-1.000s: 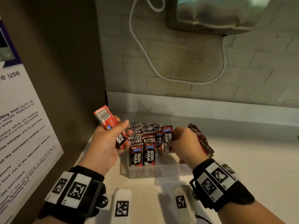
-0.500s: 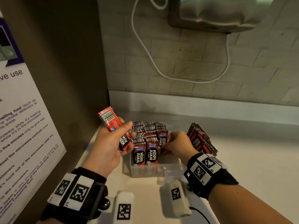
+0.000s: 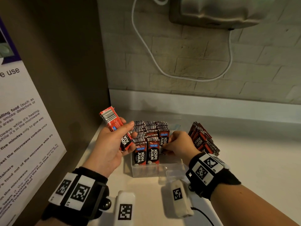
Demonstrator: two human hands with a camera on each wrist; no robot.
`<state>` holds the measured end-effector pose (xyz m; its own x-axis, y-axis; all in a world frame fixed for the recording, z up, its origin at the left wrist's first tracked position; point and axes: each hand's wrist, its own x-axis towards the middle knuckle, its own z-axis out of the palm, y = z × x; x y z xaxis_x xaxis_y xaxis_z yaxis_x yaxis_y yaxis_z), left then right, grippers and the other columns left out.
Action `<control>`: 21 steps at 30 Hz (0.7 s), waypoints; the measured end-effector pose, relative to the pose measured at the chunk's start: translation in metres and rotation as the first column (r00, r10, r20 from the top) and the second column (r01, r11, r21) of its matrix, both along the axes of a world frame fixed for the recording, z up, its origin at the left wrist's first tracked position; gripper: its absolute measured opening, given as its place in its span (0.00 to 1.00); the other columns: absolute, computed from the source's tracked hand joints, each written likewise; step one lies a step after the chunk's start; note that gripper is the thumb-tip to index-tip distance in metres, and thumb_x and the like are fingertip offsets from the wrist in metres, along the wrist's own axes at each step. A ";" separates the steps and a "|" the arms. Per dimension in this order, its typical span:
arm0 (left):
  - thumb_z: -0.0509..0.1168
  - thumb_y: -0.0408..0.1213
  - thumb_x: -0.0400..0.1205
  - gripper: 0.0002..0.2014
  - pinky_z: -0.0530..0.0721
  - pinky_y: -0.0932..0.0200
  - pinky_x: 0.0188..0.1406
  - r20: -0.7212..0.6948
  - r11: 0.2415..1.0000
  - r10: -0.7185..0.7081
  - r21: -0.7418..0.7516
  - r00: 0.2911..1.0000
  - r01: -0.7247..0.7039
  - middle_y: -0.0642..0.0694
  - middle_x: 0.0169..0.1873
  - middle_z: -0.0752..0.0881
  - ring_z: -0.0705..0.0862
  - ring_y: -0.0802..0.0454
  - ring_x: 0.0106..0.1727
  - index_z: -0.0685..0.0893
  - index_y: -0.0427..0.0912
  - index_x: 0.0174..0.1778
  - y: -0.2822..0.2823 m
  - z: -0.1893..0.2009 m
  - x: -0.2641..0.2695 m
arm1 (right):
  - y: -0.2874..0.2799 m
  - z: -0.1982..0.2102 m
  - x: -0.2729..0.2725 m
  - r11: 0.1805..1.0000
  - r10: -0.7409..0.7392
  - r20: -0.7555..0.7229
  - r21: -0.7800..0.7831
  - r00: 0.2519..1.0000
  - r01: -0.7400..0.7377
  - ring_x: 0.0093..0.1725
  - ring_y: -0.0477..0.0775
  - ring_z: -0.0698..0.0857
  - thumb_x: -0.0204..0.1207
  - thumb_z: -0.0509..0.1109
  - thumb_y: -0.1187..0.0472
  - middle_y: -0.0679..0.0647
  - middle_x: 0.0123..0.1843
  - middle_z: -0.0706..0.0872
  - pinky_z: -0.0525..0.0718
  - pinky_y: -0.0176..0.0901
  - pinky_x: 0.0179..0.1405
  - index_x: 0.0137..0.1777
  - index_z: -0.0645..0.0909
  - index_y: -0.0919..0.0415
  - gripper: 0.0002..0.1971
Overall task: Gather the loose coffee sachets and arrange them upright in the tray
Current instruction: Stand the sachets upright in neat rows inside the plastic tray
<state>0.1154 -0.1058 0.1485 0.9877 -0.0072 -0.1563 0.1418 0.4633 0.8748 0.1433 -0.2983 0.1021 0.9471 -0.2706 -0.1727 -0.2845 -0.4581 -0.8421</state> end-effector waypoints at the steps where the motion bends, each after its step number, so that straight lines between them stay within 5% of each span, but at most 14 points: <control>1: 0.70 0.33 0.78 0.08 0.80 0.62 0.22 0.000 1.000 -0.003 0.001 1.000 0.003 0.50 0.33 0.85 0.84 0.56 0.33 0.79 0.49 0.42 0.000 0.000 0.000 | 0.000 0.000 0.000 1.000 0.004 -0.002 -0.011 1.000 -0.004 0.43 0.60 0.89 0.69 0.78 0.71 0.58 0.37 0.85 0.89 0.56 0.48 0.33 0.72 0.59 0.16; 8: 0.67 0.32 0.80 0.06 0.80 0.61 0.21 -0.007 0.999 -0.039 -0.032 0.999 0.039 0.49 0.33 0.84 0.85 0.54 0.35 0.79 0.48 0.42 0.001 0.003 -0.002 | -0.002 0.004 -0.004 1.000 0.029 -0.007 -0.006 1.000 -0.029 0.37 0.57 0.88 0.65 0.81 0.70 0.59 0.41 0.87 0.89 0.49 0.38 0.44 0.73 0.59 0.18; 10: 0.63 0.34 0.82 0.03 0.80 0.61 0.21 -0.018 0.997 -0.048 -0.066 0.999 0.047 0.48 0.34 0.84 0.85 0.52 0.37 0.80 0.46 0.44 0.001 0.006 -0.004 | -0.003 0.005 -0.005 0.999 0.028 0.006 -0.037 1.000 -0.028 0.41 0.57 0.87 0.64 0.83 0.65 0.60 0.46 0.87 0.88 0.49 0.40 0.48 0.72 0.57 0.22; 14: 0.60 0.37 0.84 0.07 0.81 0.58 0.19 -0.014 0.995 -0.073 -0.066 0.997 0.071 0.46 0.35 0.84 0.87 0.51 0.36 0.83 0.43 0.50 0.000 0.009 -0.006 | -0.003 0.026 -0.015 0.996 -0.028 0.208 -0.082 0.978 0.046 0.43 0.53 0.85 0.69 0.80 0.58 0.54 0.46 0.84 0.86 0.46 0.43 0.54 0.74 0.57 0.20; 17: 0.66 0.37 0.81 0.08 0.82 0.58 0.17 0.026 0.987 -0.157 0.015 0.987 0.157 0.44 0.36 0.87 0.88 0.52 0.32 0.84 0.41 0.54 -0.004 0.009 -0.010 | 0.003 0.051 -0.028 0.992 -0.026 0.385 0.122 0.923 -0.023 0.34 0.49 0.80 0.71 0.77 0.58 0.56 0.40 0.84 0.81 0.47 0.34 0.46 0.79 0.60 0.11; 21: 0.71 0.40 0.71 0.15 0.83 0.57 0.16 0.071 0.943 -0.309 0.156 0.948 0.295 0.39 0.40 0.91 0.90 0.48 0.34 0.86 0.42 0.53 -0.016 0.008 -0.020 | 0.018 0.075 -0.046 0.880 0.137 0.349 0.386 0.927 -0.276 0.18 0.40 0.74 0.74 0.75 0.63 0.58 0.34 0.81 0.69 0.31 0.16 0.50 0.81 0.69 0.10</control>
<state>0.0955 -0.1213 0.1561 0.9526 -0.2920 -0.0854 0.1711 0.2821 0.9440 0.0971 -0.2807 0.1770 0.9964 -0.0295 0.0789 0.0770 -0.0593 -0.9953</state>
